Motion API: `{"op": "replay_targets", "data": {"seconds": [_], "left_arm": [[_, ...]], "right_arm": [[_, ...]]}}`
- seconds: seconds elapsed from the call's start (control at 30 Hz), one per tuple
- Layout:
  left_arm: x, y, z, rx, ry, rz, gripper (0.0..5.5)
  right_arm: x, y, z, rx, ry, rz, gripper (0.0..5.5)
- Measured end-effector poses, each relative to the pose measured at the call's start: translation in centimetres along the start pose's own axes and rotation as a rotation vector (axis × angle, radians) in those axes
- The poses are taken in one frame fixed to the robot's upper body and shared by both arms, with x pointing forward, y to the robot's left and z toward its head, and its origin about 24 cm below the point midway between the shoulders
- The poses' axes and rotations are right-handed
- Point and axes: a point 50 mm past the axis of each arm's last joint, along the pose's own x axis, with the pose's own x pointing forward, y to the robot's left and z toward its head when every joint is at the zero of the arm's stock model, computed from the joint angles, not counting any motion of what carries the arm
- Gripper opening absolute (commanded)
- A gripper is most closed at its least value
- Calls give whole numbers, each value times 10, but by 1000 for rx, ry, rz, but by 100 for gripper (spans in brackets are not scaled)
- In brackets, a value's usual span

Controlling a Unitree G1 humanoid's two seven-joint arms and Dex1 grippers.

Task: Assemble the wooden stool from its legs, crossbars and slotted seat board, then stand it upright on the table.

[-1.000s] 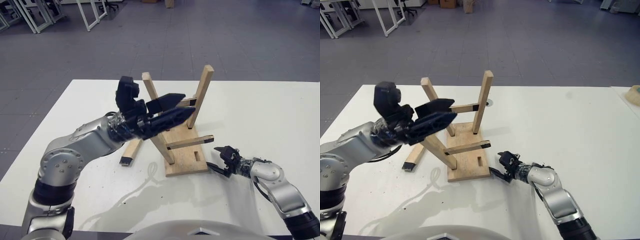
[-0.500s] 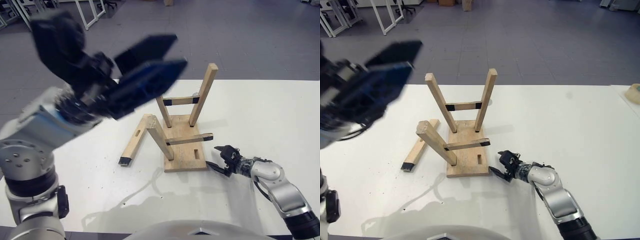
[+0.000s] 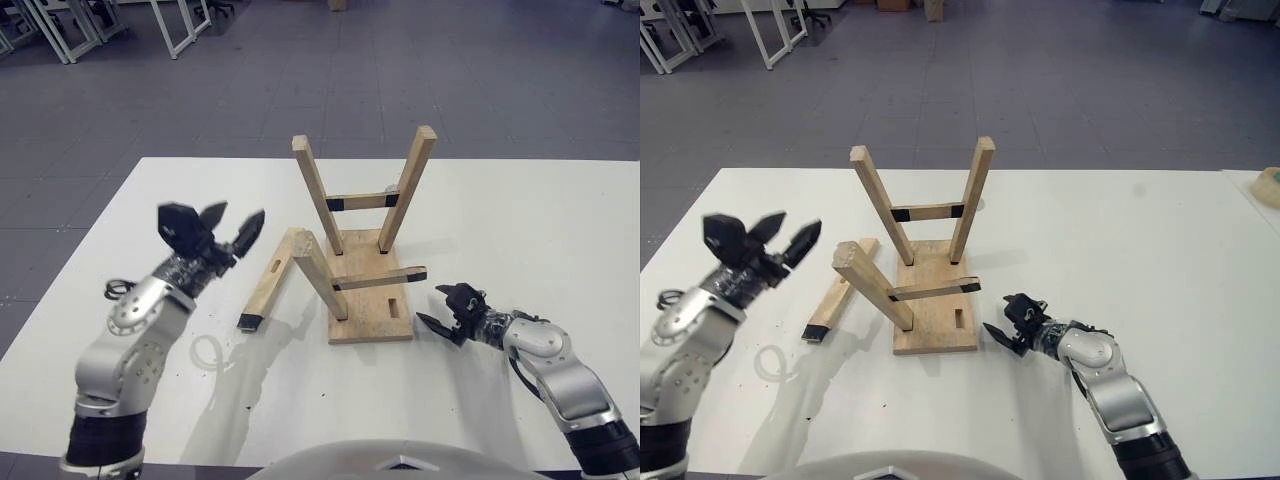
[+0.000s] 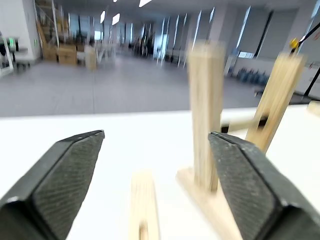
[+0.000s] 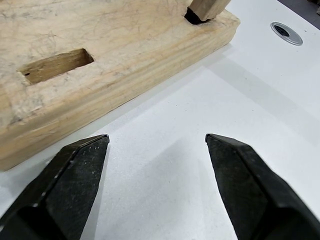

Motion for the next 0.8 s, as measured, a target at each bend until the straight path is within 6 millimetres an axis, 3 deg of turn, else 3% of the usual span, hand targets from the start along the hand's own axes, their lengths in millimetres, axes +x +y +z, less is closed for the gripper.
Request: {"op": "replay_targets", "data": {"seconds": [0.1,0.37,0.53,0.8], "left_arm": [[-5,-2,-24,21,97,14,444],[-13,-1,-56,124,279,37,444],[-19,-9,-77,-3,391,48,362],[-24,-5,-81,-31,478,115,223]], "right_arm": [[1,-3,3,-10,-6,-6,357],[2,-3,2,-12,-3,-8,357],[2,-3,2,-12,-2,-10,357],[2,-3,2,-12,-1,-13,357]]}}
